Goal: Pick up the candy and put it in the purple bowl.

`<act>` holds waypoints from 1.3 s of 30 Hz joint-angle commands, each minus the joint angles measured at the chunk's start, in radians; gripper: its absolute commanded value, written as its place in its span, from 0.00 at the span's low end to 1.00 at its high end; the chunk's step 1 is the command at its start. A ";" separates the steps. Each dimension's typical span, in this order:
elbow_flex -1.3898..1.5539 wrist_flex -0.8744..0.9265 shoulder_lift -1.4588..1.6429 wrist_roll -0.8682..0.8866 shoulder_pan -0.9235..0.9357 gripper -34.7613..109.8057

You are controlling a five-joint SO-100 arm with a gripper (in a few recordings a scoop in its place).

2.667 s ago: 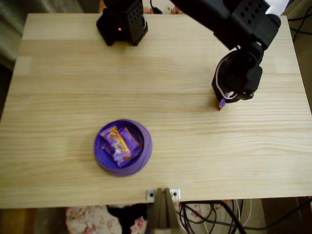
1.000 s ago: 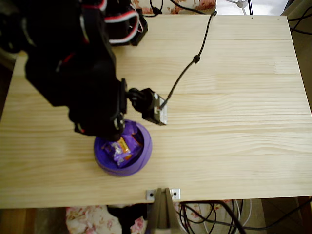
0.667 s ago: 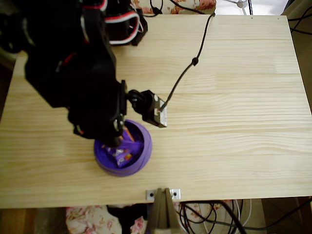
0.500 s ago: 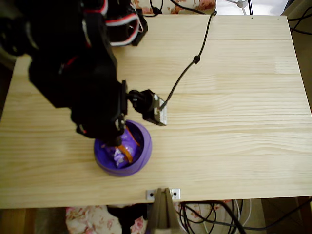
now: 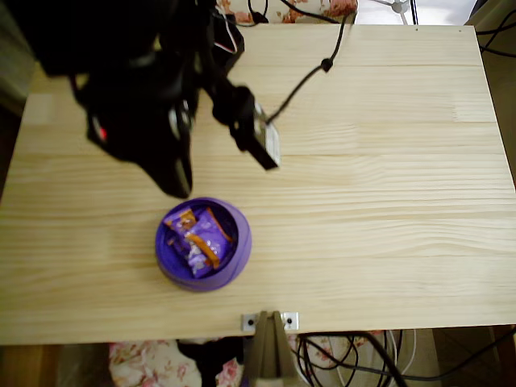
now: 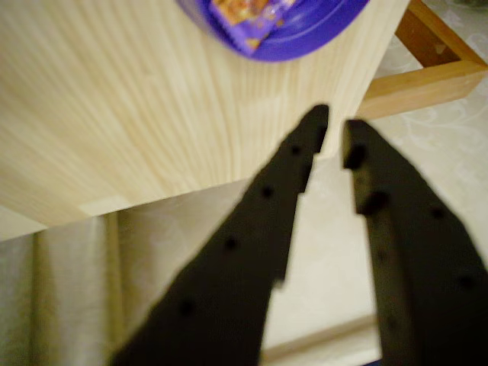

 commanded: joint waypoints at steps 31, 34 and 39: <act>1.269 -0.092 1.293 -0.018 0.135 0.24; 1.269 -0.091 1.293 -0.003 0.153 0.24; 1.269 -0.089 1.293 0.014 0.176 0.24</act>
